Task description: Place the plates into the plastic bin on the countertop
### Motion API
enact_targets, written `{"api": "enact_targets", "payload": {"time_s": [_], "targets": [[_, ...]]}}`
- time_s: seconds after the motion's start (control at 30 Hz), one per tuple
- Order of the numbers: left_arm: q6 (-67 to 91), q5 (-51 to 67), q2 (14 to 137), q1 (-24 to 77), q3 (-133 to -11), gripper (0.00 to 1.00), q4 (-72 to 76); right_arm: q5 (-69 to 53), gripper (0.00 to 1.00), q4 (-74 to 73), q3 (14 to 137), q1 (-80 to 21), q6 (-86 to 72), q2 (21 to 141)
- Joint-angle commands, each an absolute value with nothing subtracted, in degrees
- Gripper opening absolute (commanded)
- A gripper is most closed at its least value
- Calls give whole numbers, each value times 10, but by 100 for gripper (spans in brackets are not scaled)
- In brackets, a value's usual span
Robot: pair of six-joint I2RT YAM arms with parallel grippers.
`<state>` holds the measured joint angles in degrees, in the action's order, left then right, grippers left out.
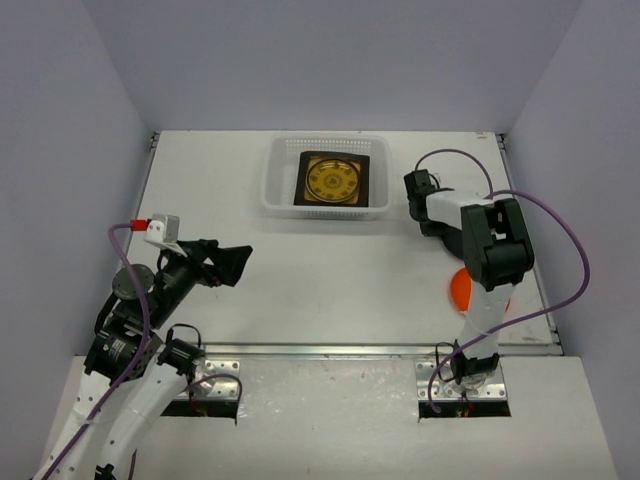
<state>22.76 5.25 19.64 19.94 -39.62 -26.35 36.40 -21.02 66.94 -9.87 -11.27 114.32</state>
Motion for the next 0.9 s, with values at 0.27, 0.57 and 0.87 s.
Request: {"api": "enact_targets", "payload": {"time_s": [0.27,0.57,0.87], "targets": [[226,55,196,200,-396,100,-242,328,0,-223,608,-116,-93,973],[227,53,192,200,-396,100,-242,447,0,-248,643,-202,-18,907],[227,53,192,200,-396,100,-242,406,0,-134,718,-361,203,914]]}}
